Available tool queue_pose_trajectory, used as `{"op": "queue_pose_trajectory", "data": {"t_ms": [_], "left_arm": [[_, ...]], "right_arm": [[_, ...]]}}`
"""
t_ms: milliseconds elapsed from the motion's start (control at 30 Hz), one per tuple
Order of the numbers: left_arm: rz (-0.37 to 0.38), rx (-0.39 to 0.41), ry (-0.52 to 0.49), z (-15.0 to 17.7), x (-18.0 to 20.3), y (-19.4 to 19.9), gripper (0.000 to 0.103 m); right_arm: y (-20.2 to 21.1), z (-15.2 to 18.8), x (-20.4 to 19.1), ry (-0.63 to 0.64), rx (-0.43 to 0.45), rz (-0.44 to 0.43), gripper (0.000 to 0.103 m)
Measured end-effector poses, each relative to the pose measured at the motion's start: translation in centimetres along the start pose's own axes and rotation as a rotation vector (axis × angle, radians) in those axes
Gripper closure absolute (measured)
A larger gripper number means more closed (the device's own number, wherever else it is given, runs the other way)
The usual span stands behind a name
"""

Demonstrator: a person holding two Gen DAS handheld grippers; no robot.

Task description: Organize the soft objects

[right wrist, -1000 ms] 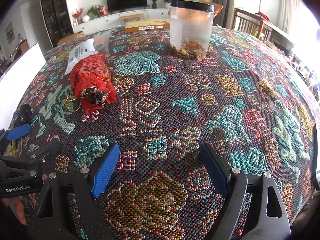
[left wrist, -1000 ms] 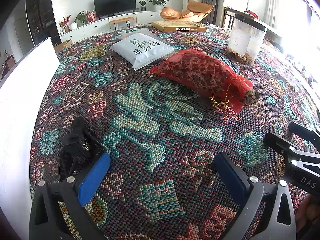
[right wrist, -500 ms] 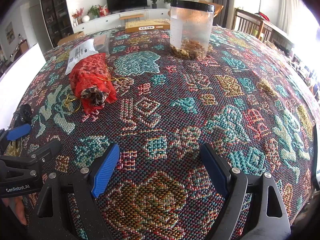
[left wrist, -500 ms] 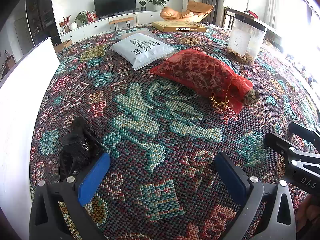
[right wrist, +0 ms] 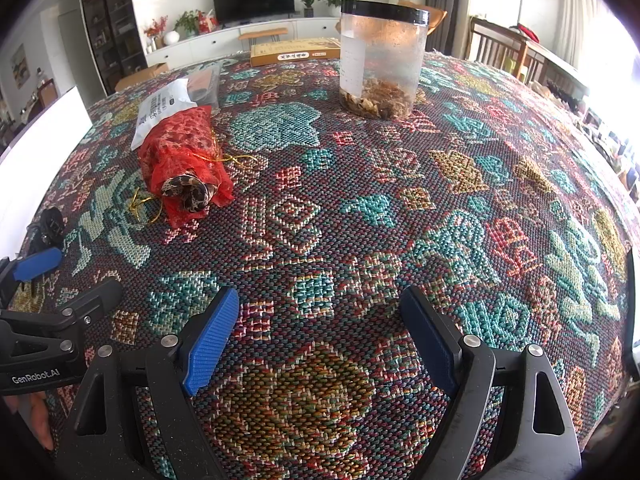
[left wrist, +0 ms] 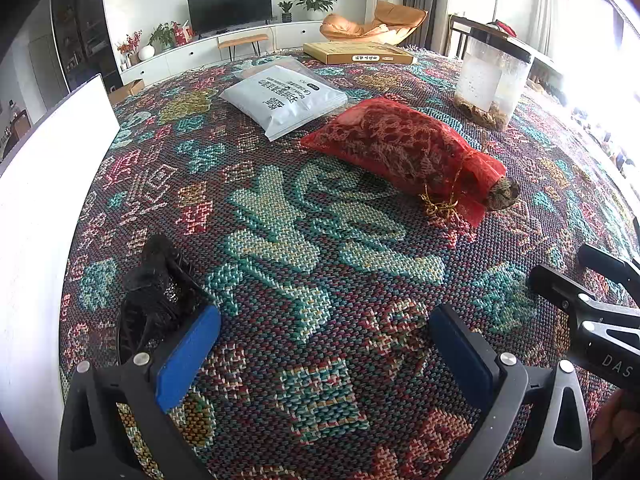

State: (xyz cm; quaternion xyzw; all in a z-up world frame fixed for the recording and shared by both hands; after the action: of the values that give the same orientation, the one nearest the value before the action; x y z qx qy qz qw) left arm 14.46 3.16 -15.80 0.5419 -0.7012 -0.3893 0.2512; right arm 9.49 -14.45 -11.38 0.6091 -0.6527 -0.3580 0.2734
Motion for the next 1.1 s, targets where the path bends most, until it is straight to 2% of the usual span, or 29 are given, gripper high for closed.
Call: {"op": "queue_pose_trajectory", "data": {"t_ms": [467,533,667,767,800,900,933,1000,1100], "left_arm": [[-0.011,-0.017,0.002,0.3,0.2,0.3,0.0],[0.005,-0.051,0.015,1.3,0.5,1.4,0.0],[0.091,-0.046,0.034,4.3,0.7,4.3,0.0],[0.109,-0.053,0.053,6.2,-0.5,5.9,0.0],[0.109,-0.051,0.066,6.7,-1.0,6.4,0.0],[0.112,-0.051,0.093,8.0,-2.0,7.5,0.0],[0.112,-0.059,0.096,8.3,-2.2,7.5,0.0],[0.111,-0.07,0.091,8.8,-2.3,7.4,0.0],[0.101,-0.078,0.073,8.9,-1.9,7.5,0.0]], "right_arm": [[0.3,0.1,0.1,0.001,0.0,-0.003,0.017],[0.4,0.1,0.1,-0.001,0.001,-0.009,0.017],[0.5,0.1,0.2,0.006,-0.006,-0.021,0.015],[0.2,-0.8,0.1,0.029,-0.069,-0.032,0.015],[0.7,-1.6,-0.1,0.023,-0.06,-0.065,0.016],[3.6,-5.3,-3.1,0.115,0.072,-0.13,0.016],[3.7,-6.5,-4.9,0.169,0.084,-0.153,0.016],[2.1,-8.3,-8.5,0.275,0.036,-0.169,0.016],[-3.3,-9.5,-12.0,0.347,-0.126,-0.178,0.016]]}}
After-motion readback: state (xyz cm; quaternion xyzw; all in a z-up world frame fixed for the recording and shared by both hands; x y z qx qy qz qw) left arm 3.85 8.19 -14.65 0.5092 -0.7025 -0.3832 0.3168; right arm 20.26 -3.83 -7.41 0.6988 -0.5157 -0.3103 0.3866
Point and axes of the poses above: each gripper's, at about its wrist camera, not at the fingertips, and y roughly against the way its jaws point, x to its right, z to its underside, the point moved 3 cm from there along -y, roughly the way its jaws point, and after that the axes turned 7 degrees about -y, right-handed, at the moved point
